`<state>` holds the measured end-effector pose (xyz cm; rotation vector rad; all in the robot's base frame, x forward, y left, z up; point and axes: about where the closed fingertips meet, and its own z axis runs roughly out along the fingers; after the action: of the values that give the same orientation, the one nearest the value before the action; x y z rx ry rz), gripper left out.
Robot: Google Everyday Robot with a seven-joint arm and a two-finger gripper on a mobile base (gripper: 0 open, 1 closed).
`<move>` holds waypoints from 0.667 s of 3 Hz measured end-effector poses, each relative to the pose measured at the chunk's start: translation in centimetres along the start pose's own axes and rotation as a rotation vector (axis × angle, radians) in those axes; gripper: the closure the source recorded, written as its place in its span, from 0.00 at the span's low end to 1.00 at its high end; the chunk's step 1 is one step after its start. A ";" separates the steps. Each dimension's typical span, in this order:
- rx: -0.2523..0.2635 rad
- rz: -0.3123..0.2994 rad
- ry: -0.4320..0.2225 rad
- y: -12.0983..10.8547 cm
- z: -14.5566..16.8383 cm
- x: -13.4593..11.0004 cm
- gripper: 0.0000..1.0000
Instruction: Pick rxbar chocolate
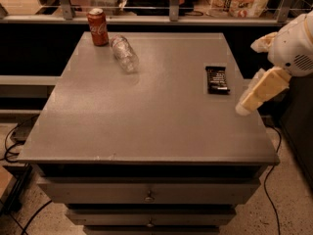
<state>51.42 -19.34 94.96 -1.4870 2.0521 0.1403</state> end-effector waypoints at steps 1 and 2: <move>0.021 0.078 -0.115 -3.0 2.0 0.3 0.00; 0.014 0.133 -0.156 -6.3 4.3 0.1 0.00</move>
Offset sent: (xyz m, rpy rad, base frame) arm 0.1166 -0.0057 -0.0297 0.2396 0.0109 -0.1119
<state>58.73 -19.99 92.93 -1.2884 2.0201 0.2854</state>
